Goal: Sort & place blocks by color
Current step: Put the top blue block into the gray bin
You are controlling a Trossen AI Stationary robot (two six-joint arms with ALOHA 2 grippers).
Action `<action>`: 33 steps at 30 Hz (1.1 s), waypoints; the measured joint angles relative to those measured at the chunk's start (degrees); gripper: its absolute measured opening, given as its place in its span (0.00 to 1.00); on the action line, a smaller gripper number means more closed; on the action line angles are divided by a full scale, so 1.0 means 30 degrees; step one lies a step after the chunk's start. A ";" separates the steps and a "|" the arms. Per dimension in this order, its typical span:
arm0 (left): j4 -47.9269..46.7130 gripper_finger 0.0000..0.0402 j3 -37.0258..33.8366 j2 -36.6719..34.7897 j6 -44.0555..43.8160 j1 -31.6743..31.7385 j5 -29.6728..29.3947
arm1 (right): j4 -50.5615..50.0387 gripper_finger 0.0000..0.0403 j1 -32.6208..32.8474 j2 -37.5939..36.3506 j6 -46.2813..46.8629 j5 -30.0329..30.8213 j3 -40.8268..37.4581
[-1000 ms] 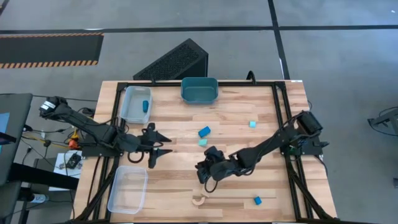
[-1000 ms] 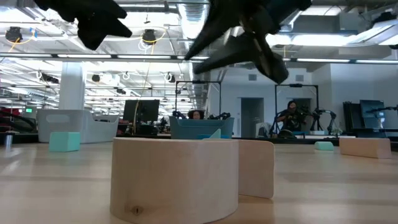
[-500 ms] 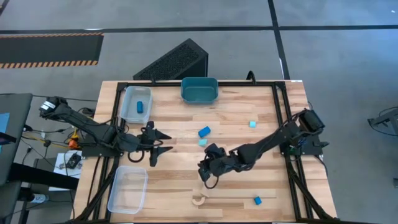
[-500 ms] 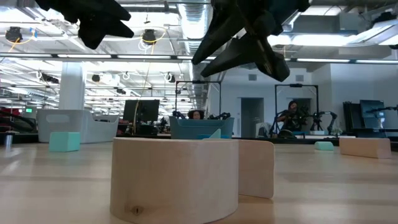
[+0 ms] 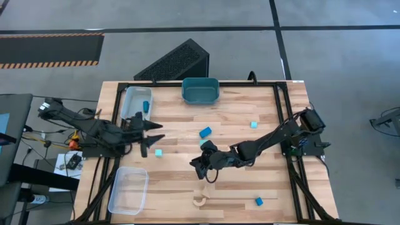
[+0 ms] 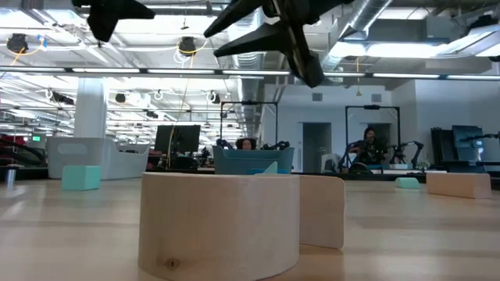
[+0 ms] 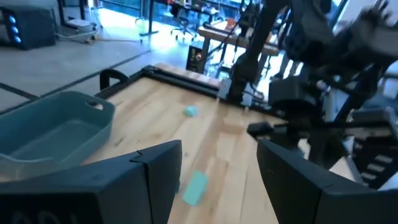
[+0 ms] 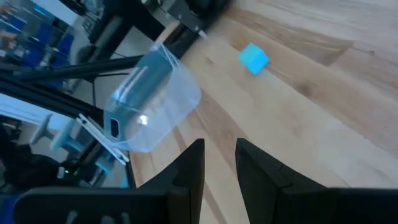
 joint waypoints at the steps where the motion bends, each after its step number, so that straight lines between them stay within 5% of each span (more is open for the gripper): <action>1: -0.0343 0.49 -0.0034 -0.0385 -0.0372 -0.0108 0.0004 | 0.0155 0.28 0.0003 0.0059 -0.0014 -0.0019 0.0000; 10: -0.0921 0.49 -0.3202 -0.0354 -0.5908 -0.3361 0.0122 | -0.0376 0.28 0.0778 0.0082 -0.1925 0.2013 0.0012; 14: -0.0971 0.49 -0.3445 0.0579 -0.7807 -0.4200 -0.0960 | -0.3864 0.28 0.0012 0.0076 -0.0643 0.3511 0.0011; 19: -0.0880 0.49 -0.3122 0.1819 -0.8751 -0.4313 -0.1036 | -0.7194 0.32 -0.2041 0.0076 -0.0364 0.2447 0.0636; 28: 0.1915 0.49 -0.3045 0.3999 -0.5101 -0.4303 -0.1003 | -1.0493 0.59 -0.5181 0.0076 -1.3604 -0.1558 0.1911; 33: 0.3565 0.50 -0.3045 0.4693 -0.2743 -0.4303 -0.1221 | -1.0836 0.63 -0.6541 0.0076 -1.9612 -0.3952 0.2040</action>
